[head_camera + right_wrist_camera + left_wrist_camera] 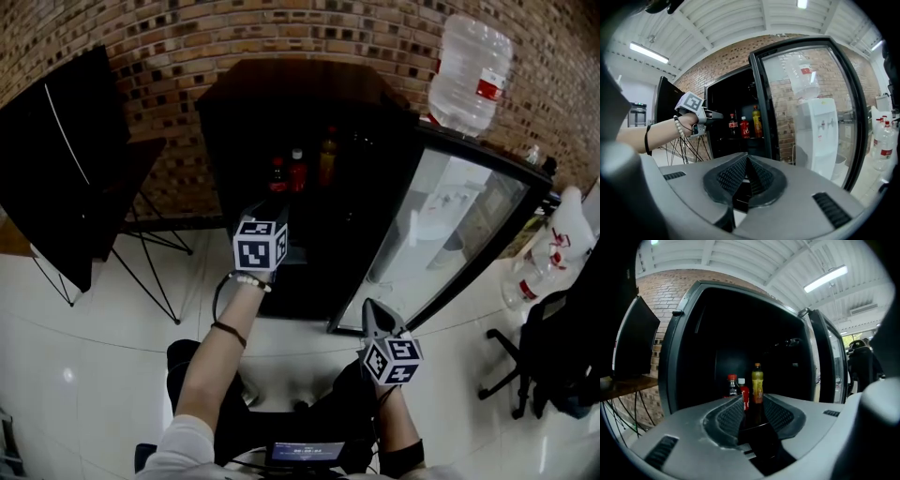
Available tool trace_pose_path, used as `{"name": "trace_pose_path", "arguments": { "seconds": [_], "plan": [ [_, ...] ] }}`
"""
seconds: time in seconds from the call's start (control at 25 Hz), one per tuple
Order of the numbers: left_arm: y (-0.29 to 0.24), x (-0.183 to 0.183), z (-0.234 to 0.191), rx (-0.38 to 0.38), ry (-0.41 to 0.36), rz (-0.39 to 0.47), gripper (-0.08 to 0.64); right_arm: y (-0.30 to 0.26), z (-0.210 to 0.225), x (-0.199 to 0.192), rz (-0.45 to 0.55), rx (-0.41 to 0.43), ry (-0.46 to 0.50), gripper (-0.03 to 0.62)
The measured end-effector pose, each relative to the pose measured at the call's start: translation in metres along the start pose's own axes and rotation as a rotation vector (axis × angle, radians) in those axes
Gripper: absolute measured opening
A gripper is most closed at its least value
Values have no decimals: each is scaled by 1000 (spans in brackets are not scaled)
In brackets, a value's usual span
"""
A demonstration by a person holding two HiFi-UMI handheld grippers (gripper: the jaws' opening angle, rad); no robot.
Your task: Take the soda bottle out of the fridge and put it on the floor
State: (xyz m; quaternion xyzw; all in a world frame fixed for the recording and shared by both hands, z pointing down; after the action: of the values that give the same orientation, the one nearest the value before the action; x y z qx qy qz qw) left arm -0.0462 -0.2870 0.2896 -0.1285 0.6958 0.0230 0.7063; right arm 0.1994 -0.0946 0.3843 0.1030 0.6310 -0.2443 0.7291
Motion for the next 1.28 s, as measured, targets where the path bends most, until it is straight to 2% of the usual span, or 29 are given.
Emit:
{"name": "trace_pose_path", "arguments": {
  "seconds": [0.08,0.28,0.6,0.92,1.04,1.28],
  "plan": [
    [-17,6,-4,26,-15,-9,204,0,0,-1,-1,1,-3,14],
    [-60,19,-20,78,-49,-31,241,-1,1,-2,-3,3,-12,14],
    [-112,32,-41,119,-70,-79,241,-3,4,-2,-2,4,-21,14],
    [-134,31,-41,95,-93,-107,239,-2,6,-3,-5,3,-27,14],
    [-136,35,-41,105,-124,-100,196,-4,6,-3,-8,7,-23,14],
    [-137,36,-40,118,-184,-117,164,-4,4,-2,-1,9,-22,14]
  ]
}}
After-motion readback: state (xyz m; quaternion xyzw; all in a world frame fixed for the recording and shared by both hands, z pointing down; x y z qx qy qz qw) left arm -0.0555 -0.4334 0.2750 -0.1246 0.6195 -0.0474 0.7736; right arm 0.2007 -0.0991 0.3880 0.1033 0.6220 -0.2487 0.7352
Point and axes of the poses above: the fingertips, and each gripper's own axes: y backward along the fingers, z to its right, x out of its top, the point moved 5 cm from there along y, backward along the fingers, and after that the axes turned 9 degrees about x, right-handed, at the moved point
